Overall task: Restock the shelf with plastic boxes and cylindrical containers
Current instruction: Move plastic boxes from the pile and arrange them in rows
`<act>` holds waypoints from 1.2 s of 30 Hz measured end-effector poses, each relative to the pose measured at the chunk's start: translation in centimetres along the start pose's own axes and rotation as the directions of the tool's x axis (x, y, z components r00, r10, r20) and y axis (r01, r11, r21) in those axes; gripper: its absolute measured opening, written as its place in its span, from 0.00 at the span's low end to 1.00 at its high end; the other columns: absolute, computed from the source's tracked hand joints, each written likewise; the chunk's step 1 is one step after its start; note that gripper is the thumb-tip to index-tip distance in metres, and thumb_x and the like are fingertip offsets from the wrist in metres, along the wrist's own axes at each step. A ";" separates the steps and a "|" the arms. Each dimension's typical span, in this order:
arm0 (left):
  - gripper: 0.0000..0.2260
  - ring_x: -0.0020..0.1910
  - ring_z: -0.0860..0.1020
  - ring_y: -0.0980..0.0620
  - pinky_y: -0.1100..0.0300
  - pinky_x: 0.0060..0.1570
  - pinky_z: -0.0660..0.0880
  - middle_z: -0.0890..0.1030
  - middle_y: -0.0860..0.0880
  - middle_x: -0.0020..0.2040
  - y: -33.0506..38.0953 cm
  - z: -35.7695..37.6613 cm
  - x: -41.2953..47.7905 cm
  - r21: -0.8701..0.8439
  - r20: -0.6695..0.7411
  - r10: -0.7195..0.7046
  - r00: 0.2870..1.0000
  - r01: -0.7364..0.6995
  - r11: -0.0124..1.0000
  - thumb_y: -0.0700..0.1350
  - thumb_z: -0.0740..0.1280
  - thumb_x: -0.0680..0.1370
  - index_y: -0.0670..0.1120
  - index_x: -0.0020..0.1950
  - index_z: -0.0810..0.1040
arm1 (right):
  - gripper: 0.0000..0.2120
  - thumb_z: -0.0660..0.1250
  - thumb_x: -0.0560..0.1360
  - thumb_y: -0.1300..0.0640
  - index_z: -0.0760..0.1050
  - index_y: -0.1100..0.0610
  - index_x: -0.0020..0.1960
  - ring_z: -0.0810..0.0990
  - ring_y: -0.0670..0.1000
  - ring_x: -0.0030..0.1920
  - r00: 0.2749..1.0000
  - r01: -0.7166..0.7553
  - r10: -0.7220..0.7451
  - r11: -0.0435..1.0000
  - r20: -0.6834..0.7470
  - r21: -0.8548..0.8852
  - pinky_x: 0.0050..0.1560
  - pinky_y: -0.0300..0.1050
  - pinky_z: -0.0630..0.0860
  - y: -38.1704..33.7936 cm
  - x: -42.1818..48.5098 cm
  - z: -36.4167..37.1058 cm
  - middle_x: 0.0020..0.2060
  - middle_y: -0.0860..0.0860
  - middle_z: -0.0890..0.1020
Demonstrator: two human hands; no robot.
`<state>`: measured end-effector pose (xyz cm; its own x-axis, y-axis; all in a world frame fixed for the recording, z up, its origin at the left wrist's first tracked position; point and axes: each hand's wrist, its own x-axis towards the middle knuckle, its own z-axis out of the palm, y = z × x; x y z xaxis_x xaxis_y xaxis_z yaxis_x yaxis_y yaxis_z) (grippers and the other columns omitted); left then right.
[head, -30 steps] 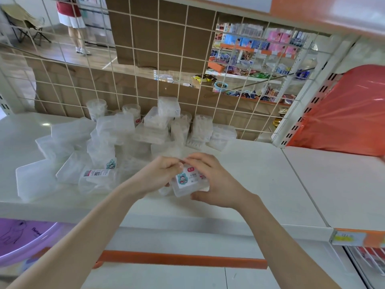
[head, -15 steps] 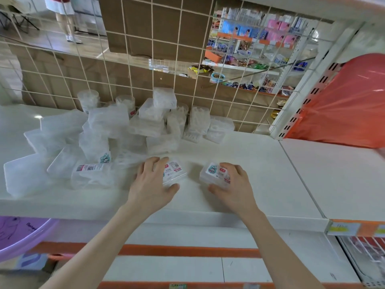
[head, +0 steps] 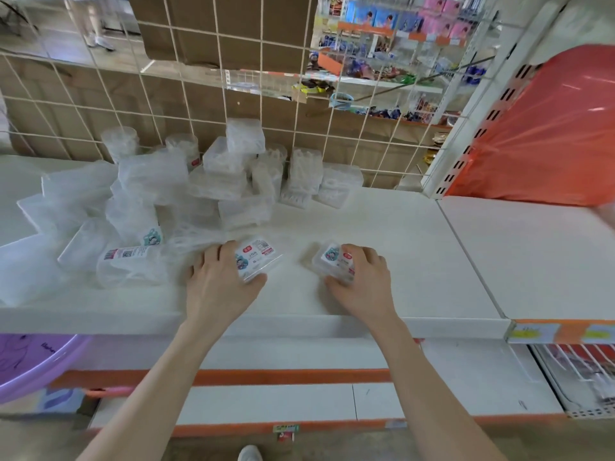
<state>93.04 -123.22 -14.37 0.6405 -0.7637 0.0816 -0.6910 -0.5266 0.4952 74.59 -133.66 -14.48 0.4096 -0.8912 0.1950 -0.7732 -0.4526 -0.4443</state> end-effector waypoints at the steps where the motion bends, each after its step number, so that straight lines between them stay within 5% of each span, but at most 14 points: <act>1: 0.32 0.61 0.68 0.42 0.51 0.57 0.65 0.70 0.44 0.64 0.0 -0.1 -0.1 -0.003 -0.005 -0.004 1.000 0.004 1.000 0.53 0.70 0.69 0.45 0.69 0.65 | 0.26 0.69 0.67 0.55 0.71 0.58 0.64 0.72 0.59 0.55 1.000 0.001 -0.001 1.000 -0.001 0.001 0.50 0.44 0.65 0.0 0.0 0.1 0.56 0.56 0.75; 12: 0.33 0.61 0.70 0.43 0.52 0.56 0.68 0.71 0.45 0.63 7.4 1.3 -4.5 -0.104 -0.036 0.117 0.993 -0.120 0.987 0.52 0.74 0.67 0.45 0.69 0.67 | 0.25 0.70 0.66 0.56 0.72 0.56 0.62 0.71 0.58 0.56 0.997 0.071 -0.072 0.994 0.005 0.082 0.52 0.44 0.65 4.9 -1.9 -5.4 0.57 0.54 0.75; 23: 0.32 0.61 0.69 0.46 0.55 0.53 0.69 0.71 0.47 0.63 19.1 7.5 -12.0 -0.148 -0.030 0.275 0.961 -0.276 0.950 0.52 0.73 0.68 0.46 0.69 0.67 | 0.24 0.71 0.65 0.61 0.74 0.59 0.60 0.72 0.59 0.54 0.994 -0.040 0.059 0.978 -0.087 0.206 0.51 0.45 0.67 18.0 -8.3 -14.7 0.55 0.56 0.77; 36: 0.32 0.64 0.67 0.47 0.55 0.58 0.66 0.70 0.47 0.64 31.7 14.3 -16.5 -0.234 0.137 0.487 0.863 -0.449 0.862 0.52 0.72 0.69 0.46 0.70 0.66 | 0.23 0.73 0.66 0.60 0.74 0.61 0.60 0.73 0.58 0.56 0.951 -0.213 0.248 0.958 -0.183 0.191 0.52 0.45 0.67 30.0 -13.6 -21.1 0.56 0.58 0.76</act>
<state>55.80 -132.66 -12.37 0.1704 -0.9662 0.1932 -0.8053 -0.0236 0.5923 35.62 -135.81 -12.04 0.1098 -0.9658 0.2350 -0.7353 -0.2381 -0.6346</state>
